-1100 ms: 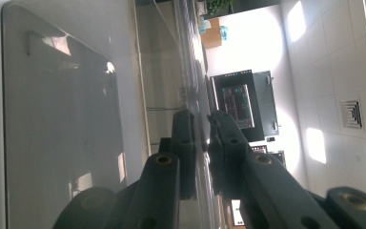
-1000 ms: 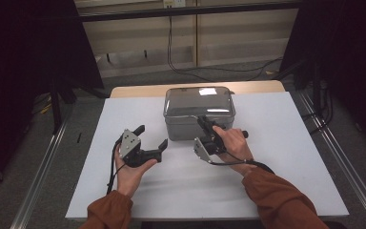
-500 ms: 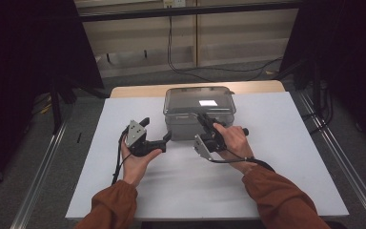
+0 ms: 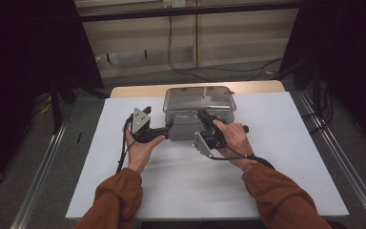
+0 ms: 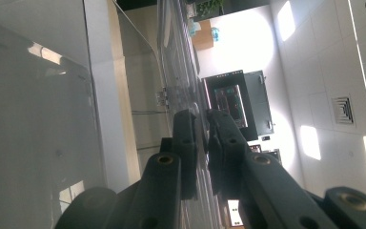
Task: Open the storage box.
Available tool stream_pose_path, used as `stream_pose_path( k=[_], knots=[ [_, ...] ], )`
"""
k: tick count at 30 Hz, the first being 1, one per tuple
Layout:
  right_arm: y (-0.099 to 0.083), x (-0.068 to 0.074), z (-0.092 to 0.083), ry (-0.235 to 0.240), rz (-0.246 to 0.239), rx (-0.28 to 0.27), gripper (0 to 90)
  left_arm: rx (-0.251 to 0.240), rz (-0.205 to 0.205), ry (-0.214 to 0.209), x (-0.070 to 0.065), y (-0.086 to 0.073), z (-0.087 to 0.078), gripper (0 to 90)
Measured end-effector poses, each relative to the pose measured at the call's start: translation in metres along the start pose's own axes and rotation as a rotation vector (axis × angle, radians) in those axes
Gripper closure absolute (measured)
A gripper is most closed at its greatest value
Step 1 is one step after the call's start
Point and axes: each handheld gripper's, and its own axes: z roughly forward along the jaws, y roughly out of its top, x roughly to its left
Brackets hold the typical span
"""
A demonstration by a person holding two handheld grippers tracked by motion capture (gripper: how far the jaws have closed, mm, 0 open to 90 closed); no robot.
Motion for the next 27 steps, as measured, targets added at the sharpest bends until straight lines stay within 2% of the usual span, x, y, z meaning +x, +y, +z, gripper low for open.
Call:
stream_pose_path(
  k=[7, 9, 10, 12, 14, 15, 16, 17, 18, 21, 24, 25, 27],
  knots=[
    [0.001, -0.004, 0.001, 0.0, 0.013, 0.005, 81.9, -0.012, 0.045, -0.007, -0.001, 0.004, 0.011, 8.0],
    [0.0, -0.003, 0.001, 0.01, 0.023, 0.0, 81.0, -0.017, 0.041, -0.014, -0.003, 0.003, 0.012, 12.1],
    [0.0, -0.003, 0.002, 0.016, 0.027, -0.008, 80.8, -0.029, 0.078, -0.002, -0.004, 0.004, 0.012, 13.6],
    [0.0, -0.002, 0.001, 0.018, 0.033, -0.003, 80.7, -0.043, 0.083, -0.003, -0.004, 0.004, 0.011, 18.8],
    [-0.001, -0.002, 0.0, 0.019, 0.041, 0.0, 80.5, -0.04, 0.103, -0.001, -0.003, 0.006, 0.008, 19.8],
    [-0.002, 0.0, 0.0, 0.024, 0.049, -0.002, 80.2, -0.047, 0.12, -0.006, -0.004, 0.007, 0.007, 25.7],
    [-0.002, 0.0, 0.0, 0.024, 0.049, -0.002, 80.2, -0.047, 0.12, -0.006, -0.004, 0.007, 0.007, 27.9],
    [-0.003, 0.001, 0.0, 0.023, 0.067, -0.006, 79.5, -0.045, 0.131, -0.006, -0.005, 0.007, 0.007, 28.1],
    [-0.003, 0.001, 0.0, 0.026, 0.077, -0.006, 79.1, -0.041, 0.133, -0.025, -0.005, 0.005, 0.007, 30.0],
    [-0.003, 0.001, 0.0, 0.036, 0.085, -0.006, 77.9, -0.047, 0.121, -0.028, -0.006, 0.004, 0.008, 33.3],
    [-0.004, 0.001, 0.0, 0.042, 0.097, -0.008, 77.1, -0.049, 0.132, -0.038, -0.007, 0.003, 0.009, 38.2],
    [-0.005, 0.001, 0.0, 0.041, 0.104, -0.007, 76.4, -0.053, 0.141, -0.044, -0.007, 0.004, 0.009, 38.2],
    [-0.01, -0.001, 0.0, 0.052, 0.171, -0.009, 72.6, -0.053, 0.148, -0.044, -0.007, 0.004, 0.008, 42.3]
  ],
)
